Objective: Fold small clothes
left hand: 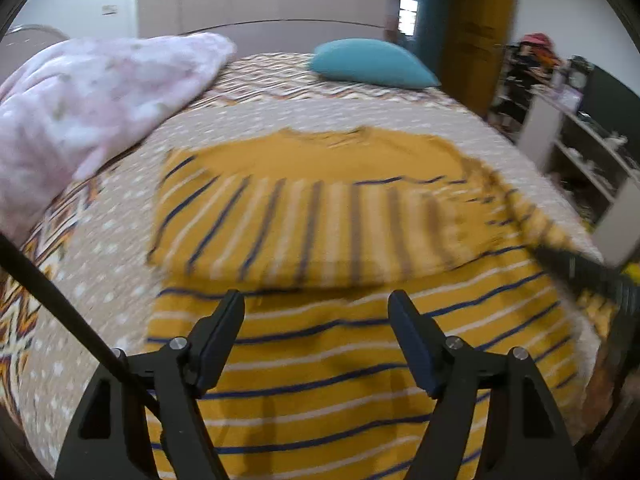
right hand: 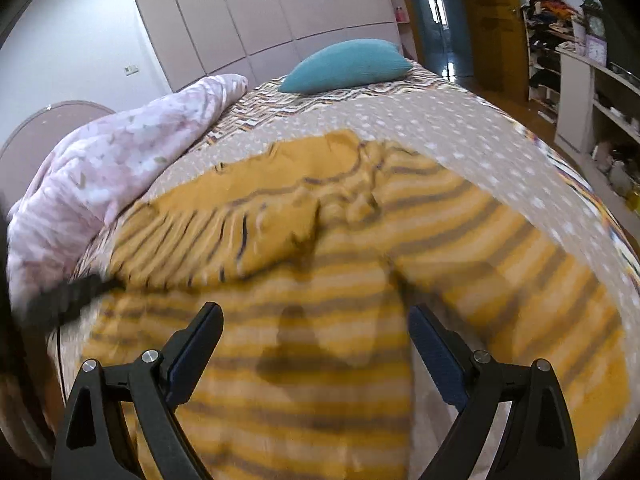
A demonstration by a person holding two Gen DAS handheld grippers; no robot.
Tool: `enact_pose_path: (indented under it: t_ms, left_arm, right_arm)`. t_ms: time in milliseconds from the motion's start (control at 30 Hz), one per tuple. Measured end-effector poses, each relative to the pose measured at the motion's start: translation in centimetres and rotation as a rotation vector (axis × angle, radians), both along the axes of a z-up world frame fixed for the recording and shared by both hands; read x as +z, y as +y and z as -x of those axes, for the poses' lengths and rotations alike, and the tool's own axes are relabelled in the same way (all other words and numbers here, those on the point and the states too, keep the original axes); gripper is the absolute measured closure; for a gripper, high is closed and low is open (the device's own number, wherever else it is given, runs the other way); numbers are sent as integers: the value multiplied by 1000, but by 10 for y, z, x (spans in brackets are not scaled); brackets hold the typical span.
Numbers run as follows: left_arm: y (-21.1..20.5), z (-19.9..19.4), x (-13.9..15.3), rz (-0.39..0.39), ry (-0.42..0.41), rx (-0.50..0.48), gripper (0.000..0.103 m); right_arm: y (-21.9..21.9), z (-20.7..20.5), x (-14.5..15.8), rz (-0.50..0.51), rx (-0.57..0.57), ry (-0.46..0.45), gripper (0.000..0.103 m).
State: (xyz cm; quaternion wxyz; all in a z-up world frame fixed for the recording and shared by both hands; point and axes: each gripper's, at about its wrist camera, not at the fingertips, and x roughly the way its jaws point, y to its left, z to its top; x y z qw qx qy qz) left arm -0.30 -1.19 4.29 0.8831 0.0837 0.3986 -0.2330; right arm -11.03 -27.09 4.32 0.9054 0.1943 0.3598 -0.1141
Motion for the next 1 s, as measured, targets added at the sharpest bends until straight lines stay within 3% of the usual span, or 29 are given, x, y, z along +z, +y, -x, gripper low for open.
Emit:
enact_pose_path:
  t_ms: [167,267,367,433,500,700,833,967,1000]
  left_arm:
    - [21,-7,-16,45,64,81,30]
    - [29,-7,-14,71,54,110,30]
    - [33,-4,-9,70,39,127,30]
    - [35,-4,-6,63,30,149,29]
    - [37,-4,-4,59,29,160,29]
    - [43,-3,0,52,9,177,29]
    - [49,-4,0,53,15,194,29]
    - [52,-6,-2,49,20,205,29]
    - [51,-7,-3,46,22,206,29]
  right_arm:
    - [-23,-71,-19,-46,4,86,14]
    - [-27,-97,-35,-39,26,162,21]
    - [-23,-101,-33,-37,65,168,56]
    - [-18,-98,-22,7,73,168,88]
    - [-15,-94,-13,38,82,161,96]
    - [-32,-101,22,120,-3,108,102]
    - [-62,-117,22,124,-100,133,102]
    - [-73,-118,7,-15,-67,152,99]
    - [-71,-116,2,-40,-53,152,91]
